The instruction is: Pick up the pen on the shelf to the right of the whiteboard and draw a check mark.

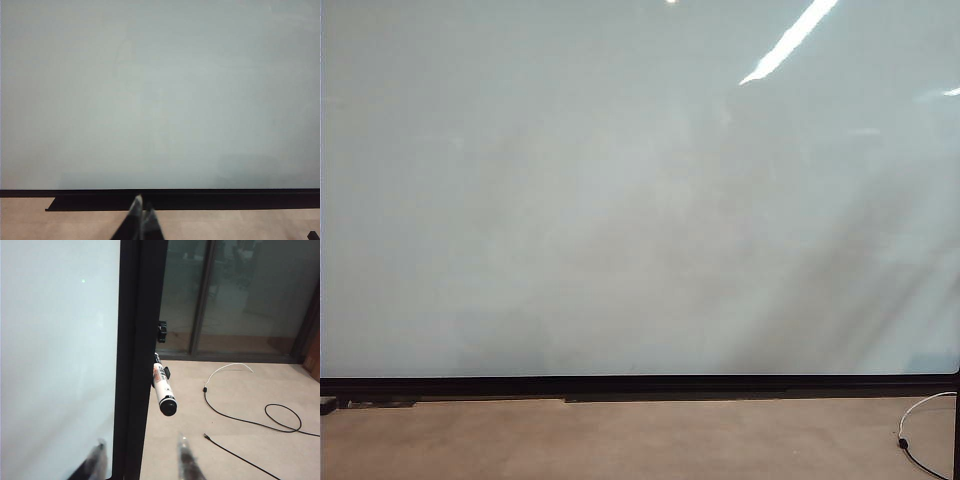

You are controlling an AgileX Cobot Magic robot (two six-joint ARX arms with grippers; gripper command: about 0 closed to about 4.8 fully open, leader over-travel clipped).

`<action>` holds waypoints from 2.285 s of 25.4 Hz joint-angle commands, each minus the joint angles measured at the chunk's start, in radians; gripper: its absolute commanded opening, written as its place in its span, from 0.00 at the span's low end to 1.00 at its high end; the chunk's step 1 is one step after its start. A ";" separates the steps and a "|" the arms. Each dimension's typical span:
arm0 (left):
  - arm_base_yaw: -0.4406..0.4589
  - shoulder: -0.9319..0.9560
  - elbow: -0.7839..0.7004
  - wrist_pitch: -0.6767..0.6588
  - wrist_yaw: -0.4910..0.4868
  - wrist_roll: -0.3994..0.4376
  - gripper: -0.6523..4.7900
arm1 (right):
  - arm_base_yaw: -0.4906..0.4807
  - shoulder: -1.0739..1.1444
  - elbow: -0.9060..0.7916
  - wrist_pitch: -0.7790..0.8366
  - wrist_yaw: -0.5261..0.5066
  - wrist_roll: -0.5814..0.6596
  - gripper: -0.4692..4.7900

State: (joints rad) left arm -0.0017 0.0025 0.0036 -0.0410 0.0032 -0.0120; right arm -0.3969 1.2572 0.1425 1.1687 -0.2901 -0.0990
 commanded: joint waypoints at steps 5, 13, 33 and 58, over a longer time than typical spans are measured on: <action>0.000 0.001 0.003 0.012 0.000 0.004 0.11 | -0.055 0.015 0.026 0.019 -0.098 0.002 0.55; 0.000 0.001 0.003 0.012 0.000 0.004 0.11 | -0.069 0.184 0.095 0.090 -0.184 0.012 0.61; 0.000 0.001 0.003 0.012 0.000 0.004 0.11 | -0.103 0.452 0.315 0.167 -0.318 0.047 0.66; 0.000 0.001 0.003 0.012 0.000 0.004 0.11 | -0.116 0.657 0.490 0.242 -0.431 0.234 0.69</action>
State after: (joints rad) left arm -0.0017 0.0029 0.0036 -0.0414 0.0032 -0.0124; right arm -0.5148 1.9118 0.6228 1.3937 -0.7124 0.1211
